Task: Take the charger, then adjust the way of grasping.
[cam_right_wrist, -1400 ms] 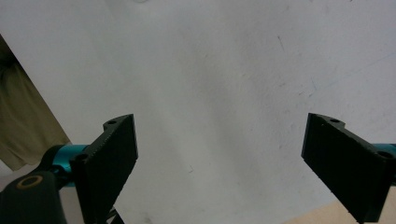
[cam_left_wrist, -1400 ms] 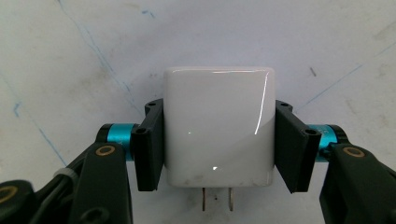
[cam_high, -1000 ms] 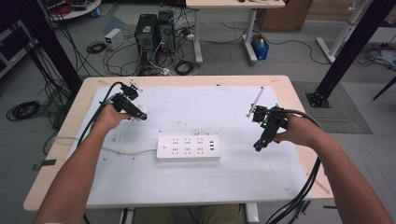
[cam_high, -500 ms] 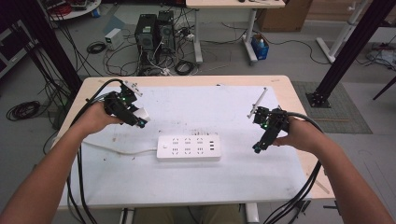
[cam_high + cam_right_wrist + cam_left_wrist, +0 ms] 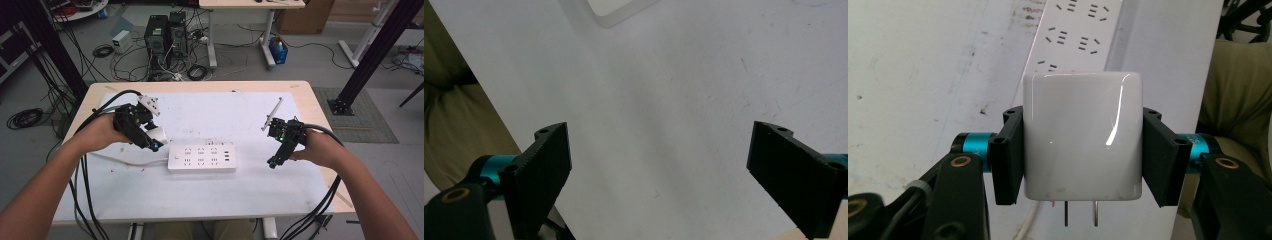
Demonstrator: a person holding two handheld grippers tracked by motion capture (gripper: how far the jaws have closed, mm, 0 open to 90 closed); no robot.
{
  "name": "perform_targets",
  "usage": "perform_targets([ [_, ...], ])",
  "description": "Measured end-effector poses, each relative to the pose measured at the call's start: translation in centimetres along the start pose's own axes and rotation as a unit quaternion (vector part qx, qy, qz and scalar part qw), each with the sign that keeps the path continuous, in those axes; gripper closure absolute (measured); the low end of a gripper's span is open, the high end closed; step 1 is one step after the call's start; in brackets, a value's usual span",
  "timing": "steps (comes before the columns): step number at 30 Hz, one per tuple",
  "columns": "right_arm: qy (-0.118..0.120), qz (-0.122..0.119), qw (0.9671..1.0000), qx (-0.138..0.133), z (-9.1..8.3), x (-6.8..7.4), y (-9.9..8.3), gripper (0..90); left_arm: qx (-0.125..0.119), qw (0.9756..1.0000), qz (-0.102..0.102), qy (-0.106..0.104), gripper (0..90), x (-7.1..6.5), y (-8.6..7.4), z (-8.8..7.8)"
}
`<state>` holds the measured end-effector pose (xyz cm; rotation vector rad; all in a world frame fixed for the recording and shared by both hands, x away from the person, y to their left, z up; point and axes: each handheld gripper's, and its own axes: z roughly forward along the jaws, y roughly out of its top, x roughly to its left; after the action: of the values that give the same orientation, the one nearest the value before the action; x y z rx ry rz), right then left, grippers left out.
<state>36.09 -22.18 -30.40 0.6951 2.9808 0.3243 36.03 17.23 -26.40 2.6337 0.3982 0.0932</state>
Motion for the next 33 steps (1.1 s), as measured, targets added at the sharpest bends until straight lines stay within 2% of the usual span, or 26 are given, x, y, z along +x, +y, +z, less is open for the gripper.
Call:
perform_targets([
  [5, -0.002, -0.001, 1.0, 0.0, 0.0, 0.4, 0.2, 10.1, -0.009, 0.9999, 0.013, -0.002, 42.6, -0.7, 0.4, -0.2],
  [9, -0.004, 0.001, 1.0, 0.002, 0.0, 0.6, 0.3, 10.1, -0.009, 0.9998, 0.019, -0.005, 42.6, -0.9, 0.6, -0.2],
  [15, -0.005, 0.002, 1.0, -0.005, -0.1, 1.0, 0.4, 10.1, -0.009, 0.9991, 0.04, -0.006, 42.6, -1.7, 1.4, -0.1],
  [23, -0.008, 0.002, 0.9999, -0.008, -0.1, 1.3, 0.7, 10.1, -0.018, 0.9988, 0.045, 0.0, 42.6, -2.5, 1.8, 0.1],
  [25, -0.003, 0.017, 0.9997, -0.017, -0.3, 1.4, 0.7, 10.1, -0.023, 0.9988, 0.044, 0.003, 42.5, -2.8, 1.9, 0.1],
  [26, -0.003, 0.017, 0.9997, -0.017, -0.3, 1.4, 0.7, 10.1, -0.022, 0.9986, 0.049, 0.007, 42.5, -2.9, 2.1, 0.1],
  [27, 0.002, 0.032, 0.9991, -0.027, -0.4, 1.5, 0.8, 10.1, -0.02, 0.9986, 0.049, 0.009, 42.5, -3.0, 2.2, 0.1],
  [29, 0.005, 0.041, 0.9986, -0.034, -0.6, 1.5, 0.8, 10.1, -0.015, 0.9983, 0.056, 0.011, 42.6, -3.2, 2.6, 0.1],
  [31, 0.014, 0.061, 0.9964, -0.058, -0.8, 1.6, 0.9, 10.0, -0.016, 0.998, 0.06, 0.009, 42.6, -3.5, 3.0, 0.3],
  [32, 0.028, 0.08, 0.9925, -0.088, -1.1, 1.7, 1.0, 10.1, -0.018, 0.9976, 0.067, 0.01, 42.5, -3.6, 3.2, 0.4],
  [33, 0.028, 0.08, 0.9925, -0.088, -1.1, 1.7, 1.0, 10.1, -0.018, 0.9972, 0.072, 0.009, 42.5, -3.8, 3.3, 0.5],
])
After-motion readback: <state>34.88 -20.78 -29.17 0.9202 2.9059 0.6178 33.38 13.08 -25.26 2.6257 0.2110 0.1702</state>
